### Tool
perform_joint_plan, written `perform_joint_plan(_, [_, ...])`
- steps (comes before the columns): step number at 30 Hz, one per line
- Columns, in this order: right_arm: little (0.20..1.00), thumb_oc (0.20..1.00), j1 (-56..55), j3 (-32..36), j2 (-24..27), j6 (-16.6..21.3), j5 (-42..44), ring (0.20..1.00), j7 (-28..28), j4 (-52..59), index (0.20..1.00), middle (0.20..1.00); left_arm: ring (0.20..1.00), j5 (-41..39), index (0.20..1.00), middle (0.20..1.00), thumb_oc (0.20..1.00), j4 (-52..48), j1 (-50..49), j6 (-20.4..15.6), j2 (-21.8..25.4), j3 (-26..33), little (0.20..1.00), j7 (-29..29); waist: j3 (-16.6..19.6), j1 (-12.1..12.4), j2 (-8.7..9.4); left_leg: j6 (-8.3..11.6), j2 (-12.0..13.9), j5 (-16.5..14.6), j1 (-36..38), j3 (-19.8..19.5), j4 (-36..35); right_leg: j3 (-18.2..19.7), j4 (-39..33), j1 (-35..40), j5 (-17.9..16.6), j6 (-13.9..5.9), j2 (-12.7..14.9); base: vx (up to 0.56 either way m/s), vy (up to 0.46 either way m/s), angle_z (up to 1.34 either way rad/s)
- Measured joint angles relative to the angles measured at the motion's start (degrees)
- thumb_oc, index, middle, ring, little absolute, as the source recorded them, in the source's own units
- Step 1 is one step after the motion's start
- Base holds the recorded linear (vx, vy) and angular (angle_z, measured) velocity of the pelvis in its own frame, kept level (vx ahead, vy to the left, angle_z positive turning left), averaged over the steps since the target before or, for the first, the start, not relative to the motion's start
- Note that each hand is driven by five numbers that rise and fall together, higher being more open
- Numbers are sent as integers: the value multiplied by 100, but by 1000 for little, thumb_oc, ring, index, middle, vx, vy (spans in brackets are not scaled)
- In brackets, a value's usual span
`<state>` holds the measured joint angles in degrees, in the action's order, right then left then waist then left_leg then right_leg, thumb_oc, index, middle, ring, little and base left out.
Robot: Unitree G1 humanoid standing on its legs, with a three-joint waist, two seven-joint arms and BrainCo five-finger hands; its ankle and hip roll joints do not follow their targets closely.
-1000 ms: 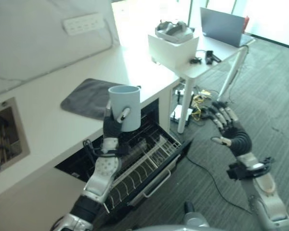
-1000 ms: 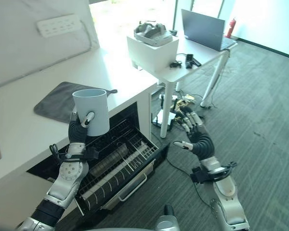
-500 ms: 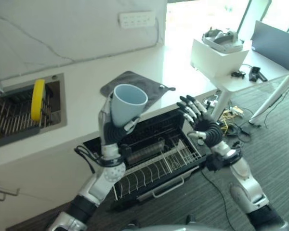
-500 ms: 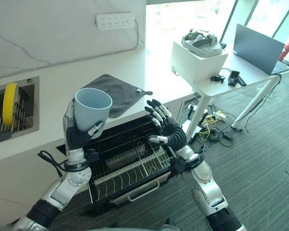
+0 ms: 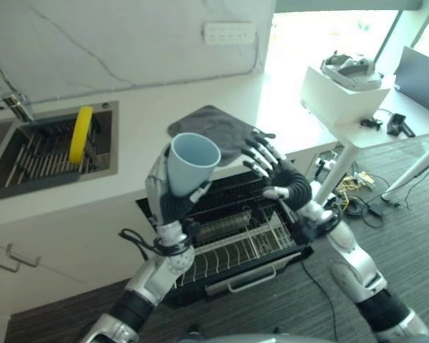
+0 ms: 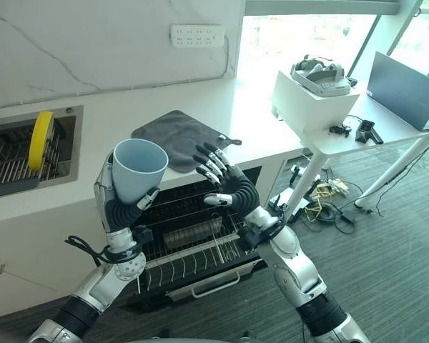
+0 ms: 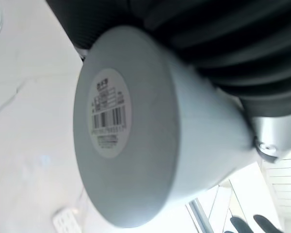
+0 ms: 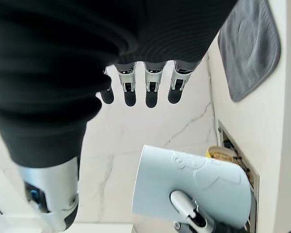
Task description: Place the dishes in the dishwasher.
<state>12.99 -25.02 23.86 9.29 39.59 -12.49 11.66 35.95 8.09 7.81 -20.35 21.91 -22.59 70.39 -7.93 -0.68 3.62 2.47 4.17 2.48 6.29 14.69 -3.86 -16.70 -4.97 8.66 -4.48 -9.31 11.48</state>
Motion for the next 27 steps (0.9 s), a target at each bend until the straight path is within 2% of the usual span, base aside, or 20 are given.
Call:
perform_joint_plan(3, [1000, 1000, 148, -142, -58, -85, -2, 1000, 159, -81, 1000, 1000, 200, 180, 200, 200, 200, 0, 73, -40, -49, -2, 200, 193, 0, 45, 0, 0, -6, 3, -1, -17, 1, -7, 0, 10, 1, 1, 2, 40, -1, 2])
perform_joint_plan(9, [1000, 1000, 255, -154, -171, -263, -4, 1000, 354, -242, 1000, 1000, 200, 222, 200, 200, 200, -1, 323, -74, -83, -55, 200, 190, 0, 109, -2, -2, -7, 8, -1, -73, 8, -61, 0, 51, 11, 1, 1, 32, -4, 5])
perform_joint_plan(13, [1000, 1000, 314, -179, -182, -401, -1, 1000, 367, -242, 1000, 1000, 200, 428, 200, 200, 200, -5, 365, -74, -69, -281, 200, 192, 0, 115, -2, -2, -12, 15, -7, -145, 10, -121, 0, 94, 33, 2, 1, 30, 4, 10])
perform_joint_plan(18, [1000, 1000, 443, -374, -196, -514, 14, 1000, 424, -264, 1000, 1000, 200, 569, 200, 200, 200, -8, 372, -73, -74, -293, 200, 194, -1, 117, -4, 1, -10, 17, -9, -158, 10, -127, 1, 102, 40, 3, -2, 24, -2, 1])
perform_joint_plan(27, [1000, 1000, 688, -401, -216, -581, 208, 1000, 501, -264, 1000, 1000, 200, 574, 200, 200, 200, -7, 392, 35, -74, -459, 200, 184, -4, 155, -10, 0, -10, 17, -11, -184, 15, -135, 1, 119, 62, 23, -5, 21, -3, 1])
